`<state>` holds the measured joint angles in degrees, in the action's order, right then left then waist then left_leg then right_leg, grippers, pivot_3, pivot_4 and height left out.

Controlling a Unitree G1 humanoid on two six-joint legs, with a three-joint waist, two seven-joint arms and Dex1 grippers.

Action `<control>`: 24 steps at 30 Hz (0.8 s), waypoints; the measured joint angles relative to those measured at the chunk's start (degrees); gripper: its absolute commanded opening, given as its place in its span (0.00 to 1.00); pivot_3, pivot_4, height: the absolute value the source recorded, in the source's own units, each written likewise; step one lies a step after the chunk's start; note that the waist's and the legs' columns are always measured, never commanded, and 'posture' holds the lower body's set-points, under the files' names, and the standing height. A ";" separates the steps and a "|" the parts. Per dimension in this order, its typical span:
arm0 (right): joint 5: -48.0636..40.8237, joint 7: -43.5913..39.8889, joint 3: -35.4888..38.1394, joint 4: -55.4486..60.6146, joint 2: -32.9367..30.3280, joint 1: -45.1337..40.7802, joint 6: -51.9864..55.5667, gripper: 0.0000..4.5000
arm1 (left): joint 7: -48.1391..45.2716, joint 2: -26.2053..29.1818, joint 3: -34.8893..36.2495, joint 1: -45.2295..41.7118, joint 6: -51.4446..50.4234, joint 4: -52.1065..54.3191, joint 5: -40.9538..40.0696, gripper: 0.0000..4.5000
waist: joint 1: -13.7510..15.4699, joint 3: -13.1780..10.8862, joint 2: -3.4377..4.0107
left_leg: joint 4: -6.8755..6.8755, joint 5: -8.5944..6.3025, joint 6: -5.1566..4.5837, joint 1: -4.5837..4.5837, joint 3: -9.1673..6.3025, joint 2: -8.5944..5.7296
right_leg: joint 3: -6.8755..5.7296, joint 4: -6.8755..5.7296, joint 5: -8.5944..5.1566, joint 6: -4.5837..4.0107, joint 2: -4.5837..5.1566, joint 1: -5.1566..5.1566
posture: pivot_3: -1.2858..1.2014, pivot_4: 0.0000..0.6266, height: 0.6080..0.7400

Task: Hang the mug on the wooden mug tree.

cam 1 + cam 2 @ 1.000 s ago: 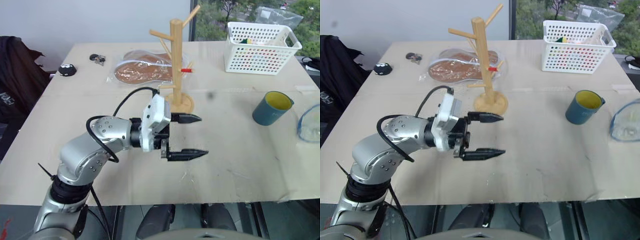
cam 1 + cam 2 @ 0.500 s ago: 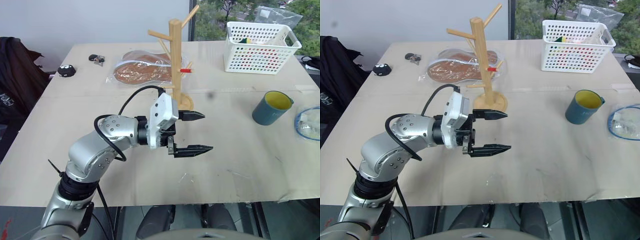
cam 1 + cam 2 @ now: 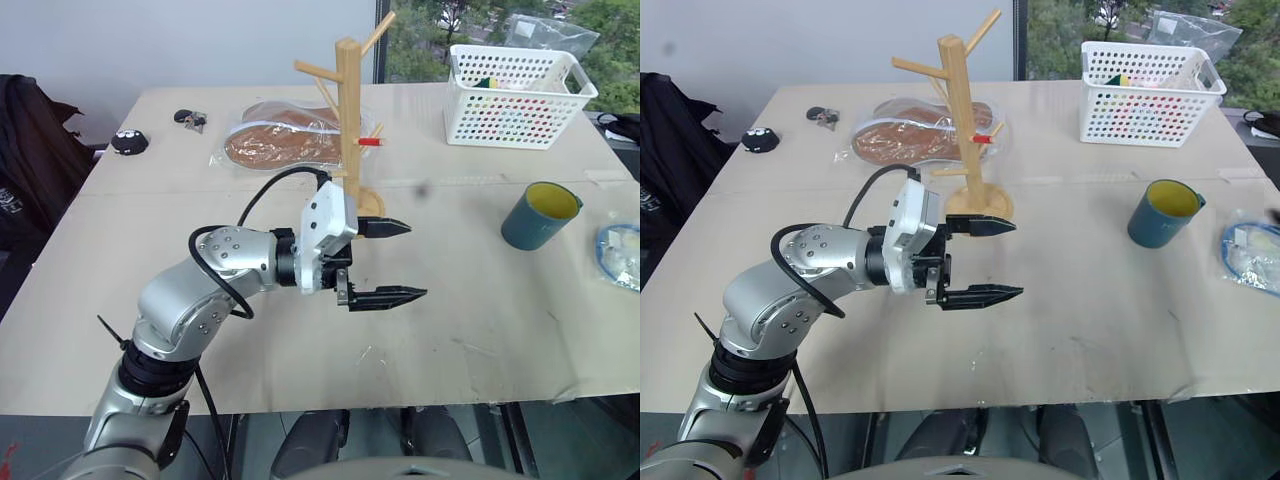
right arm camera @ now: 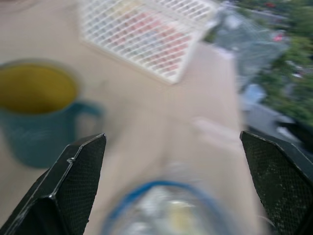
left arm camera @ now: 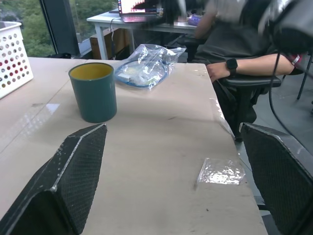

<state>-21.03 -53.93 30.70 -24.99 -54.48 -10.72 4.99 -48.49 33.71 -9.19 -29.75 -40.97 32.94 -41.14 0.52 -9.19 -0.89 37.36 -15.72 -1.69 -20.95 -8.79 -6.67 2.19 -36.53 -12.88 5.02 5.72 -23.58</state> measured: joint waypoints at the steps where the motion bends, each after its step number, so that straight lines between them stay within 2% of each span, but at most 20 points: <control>1: 1.26 0.70 -2.66 -0.55 2.94 -0.05 -2.04 0.98 | 0.11 -0.28 -0.03 -0.16 0.01 0.00 0.12 1.00 | 0.03 -0.01 0.03 | 0.00 0.00 0.00 0.04 0.07 -0.01 | 0.08 -0.04 0.00 0.01 0.01 -0.01 | 0.52 0.24 1.00; 4: 3.01 1.34 -6.43 -3.02 6.33 -1.00 -5.00 0.98 | 0.32 -0.34 -0.20 -0.45 0.01 0.02 0.53 1.00 | 0.11 -0.02 0.20 | 0.00 0.00 -0.01 0.10 0.21 -0.03 | 0.21 -0.10 0.01 0.02 0.01 -0.04 | 0.52 0.24 1.00; 8: 4.45 4.31 -7.79 -9.98 8.77 -8.32 -10.38 0.98 | 1.15 -0.19 -0.12 -0.43 -0.03 0.10 0.62 1.00 | -0.18 -0.03 0.18 | 0.00 0.00 -0.01 0.18 0.28 -0.02 | 0.30 -0.12 0.04 0.03 -0.04 -0.03 | 0.52 0.24 1.00; 12: 6.63 7.33 -8.74 -18.03 9.20 -14.33 -14.78 0.98 | 1.86 -0.12 -0.10 -0.41 -0.09 0.25 0.61 1.00 | -0.32 -0.03 0.18 | 0.00 0.00 -0.01 0.17 0.23 0.00 | 0.27 -0.14 0.04 0.02 -0.06 -0.04 | 0.52 0.24 1.00; 18: 8.34 7.14 -10.98 -30.38 9.95 -22.80 -18.90 0.98 | 2.70 0.11 0.02 -0.31 -0.19 0.35 0.60 1.00 | -1.04 -0.04 0.16 | -0.03 -0.02 -0.05 0.15 0.29 -0.01 | 0.31 -0.11 0.05 0.02 -0.04 -0.05 | 0.52 0.24 1.00; 24: 8.48 5.84 -11.61 -37.43 10.99 -28.02 -20.40 0.98 | 2.49 0.62 0.05 -0.24 -0.02 0.34 0.63 1.00 | -1.47 -0.04 0.16 | -0.03 -0.02 -0.05 0.17 0.29 0.00 | 0.32 -0.12 0.05 0.02 -0.05 -0.05 | 0.52 0.24 1.00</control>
<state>-12.55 -48.10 19.09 -62.41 -43.49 -38.74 -15.41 -46.00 34.33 -9.14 -29.99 -40.99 33.29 -40.51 -0.95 -9.23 -0.73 37.33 -15.75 -1.74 -20.77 -8.49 -6.68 2.51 -36.65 -12.83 5.04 5.67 -23.63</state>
